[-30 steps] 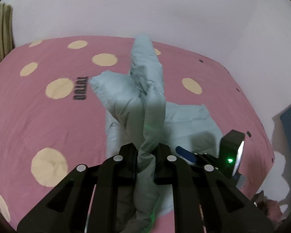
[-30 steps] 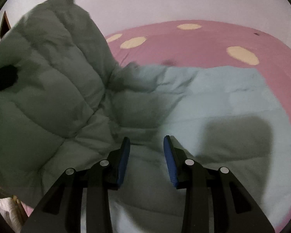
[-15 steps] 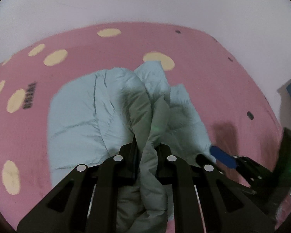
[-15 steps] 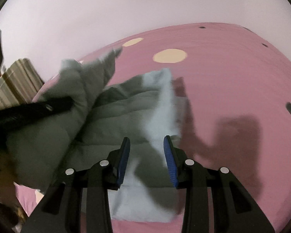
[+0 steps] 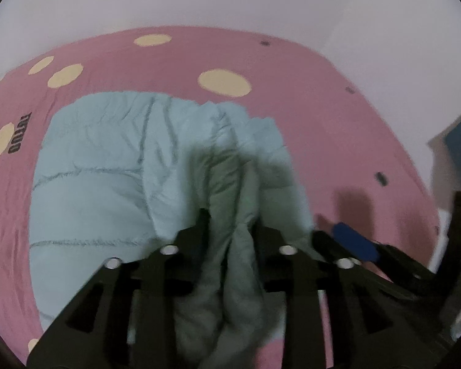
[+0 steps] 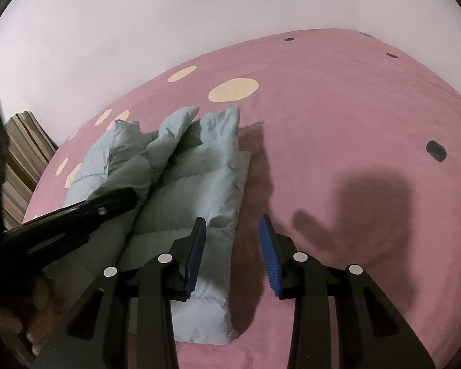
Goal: Fold large clothes
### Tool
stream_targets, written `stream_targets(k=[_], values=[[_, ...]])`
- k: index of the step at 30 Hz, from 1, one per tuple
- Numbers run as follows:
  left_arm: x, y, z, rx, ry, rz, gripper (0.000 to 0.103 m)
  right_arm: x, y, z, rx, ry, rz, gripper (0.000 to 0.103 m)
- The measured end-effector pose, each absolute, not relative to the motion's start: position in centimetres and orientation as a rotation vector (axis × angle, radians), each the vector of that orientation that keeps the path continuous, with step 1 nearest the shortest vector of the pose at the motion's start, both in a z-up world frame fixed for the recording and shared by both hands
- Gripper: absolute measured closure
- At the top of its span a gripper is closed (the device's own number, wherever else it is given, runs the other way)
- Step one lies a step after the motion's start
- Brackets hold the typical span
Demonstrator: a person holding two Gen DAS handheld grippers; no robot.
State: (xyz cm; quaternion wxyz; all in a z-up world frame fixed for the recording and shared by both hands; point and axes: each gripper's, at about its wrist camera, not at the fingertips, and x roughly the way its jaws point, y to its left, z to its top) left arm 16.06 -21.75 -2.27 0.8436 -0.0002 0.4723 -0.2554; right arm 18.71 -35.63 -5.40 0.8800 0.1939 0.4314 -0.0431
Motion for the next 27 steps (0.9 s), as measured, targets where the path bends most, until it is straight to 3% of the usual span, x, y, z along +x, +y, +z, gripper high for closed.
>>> stream_targets(k=[1, 2, 7, 9, 17, 24, 25, 26, 27], values=[[15.6, -21.6, -1.7, -0.005, 0.980, -0.554, 0.054, 18.6, -35.5, -5.1, 0.403, 0.895, -0.090, 0.056], [15.0, -21.3, -0.8, -0.005, 0.955, -0.563, 0.050, 18.5, -35.6, -4.9, 0.400, 0.889, -0.091, 0.053], [13.4, -17.8, 2.1, -0.010, 0.839, -0.543, 0.043, 19.0, -34.5, -3.7, 0.365, 0.876, -0.080, 0.053], [13.3, -16.2, 2.4, -0.011, 0.816, -0.503, 0.042, 19.4, -33.9, -3.2, 0.363, 0.870, -0.066, 0.053], [15.3, -7.1, -0.3, -0.060, 0.827, -0.276, 0.042, 21.8, -30.8, -2.4, 0.413, 0.877, 0.019, 0.035], [15.8, -4.5, -3.1, -0.090, 0.879, -0.249, 0.042, 23.9, -29.1, -5.3, 0.476, 0.997, 0.069, 0.035], [16.0, -4.4, -3.6, -0.101, 0.893, -0.257, 0.042, 24.0, -28.9, -5.6, 0.486, 1.010, 0.083, 0.038], [15.9, -4.5, -3.7, -0.105, 0.898, -0.260, 0.042, 24.0, -28.7, -5.7, 0.484, 1.016, 0.090, 0.059], [15.9, -4.5, -4.0, -0.113, 0.902, -0.268, 0.042, 24.0, -28.5, -5.9, 0.478, 1.027, 0.102, 0.068]])
